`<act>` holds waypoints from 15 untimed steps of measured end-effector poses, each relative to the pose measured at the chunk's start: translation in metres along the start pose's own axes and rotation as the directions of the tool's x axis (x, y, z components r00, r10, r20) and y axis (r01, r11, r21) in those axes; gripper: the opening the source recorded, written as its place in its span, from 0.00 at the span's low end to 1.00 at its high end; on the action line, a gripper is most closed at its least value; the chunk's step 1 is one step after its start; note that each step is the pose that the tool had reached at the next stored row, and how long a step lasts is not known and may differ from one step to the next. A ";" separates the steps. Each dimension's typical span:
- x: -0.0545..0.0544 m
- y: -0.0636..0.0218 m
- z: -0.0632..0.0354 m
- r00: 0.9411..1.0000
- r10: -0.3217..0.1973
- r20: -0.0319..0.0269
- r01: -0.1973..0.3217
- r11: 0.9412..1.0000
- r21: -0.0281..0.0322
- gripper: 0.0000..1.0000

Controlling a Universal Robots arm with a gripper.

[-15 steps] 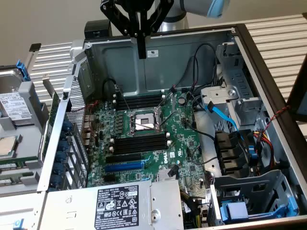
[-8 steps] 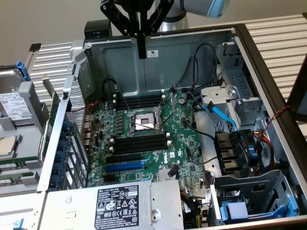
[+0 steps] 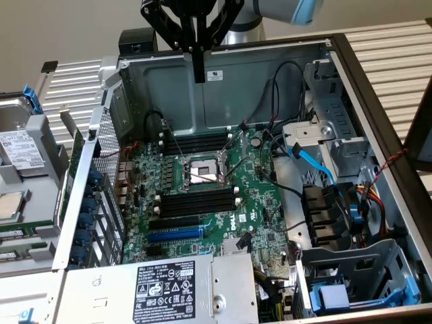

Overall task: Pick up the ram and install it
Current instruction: 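Reach for the ram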

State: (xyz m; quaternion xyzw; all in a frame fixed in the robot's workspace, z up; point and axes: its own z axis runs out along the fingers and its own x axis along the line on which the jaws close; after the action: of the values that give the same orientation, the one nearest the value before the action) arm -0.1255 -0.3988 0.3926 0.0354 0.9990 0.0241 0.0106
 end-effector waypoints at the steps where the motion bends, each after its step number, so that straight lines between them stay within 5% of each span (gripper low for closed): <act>1: 0.004 -0.0004 -0.0002 1.000 0.000 0.000 0.000 1.000 0.000 0.11; 15: 0.068 -0.0072 -0.0015 1.000 0.000 0.000 0.000 1.000 0.000 0.11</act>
State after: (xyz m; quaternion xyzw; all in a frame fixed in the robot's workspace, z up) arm -0.1938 -0.4012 0.3924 0.0354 0.9990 0.0240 0.0107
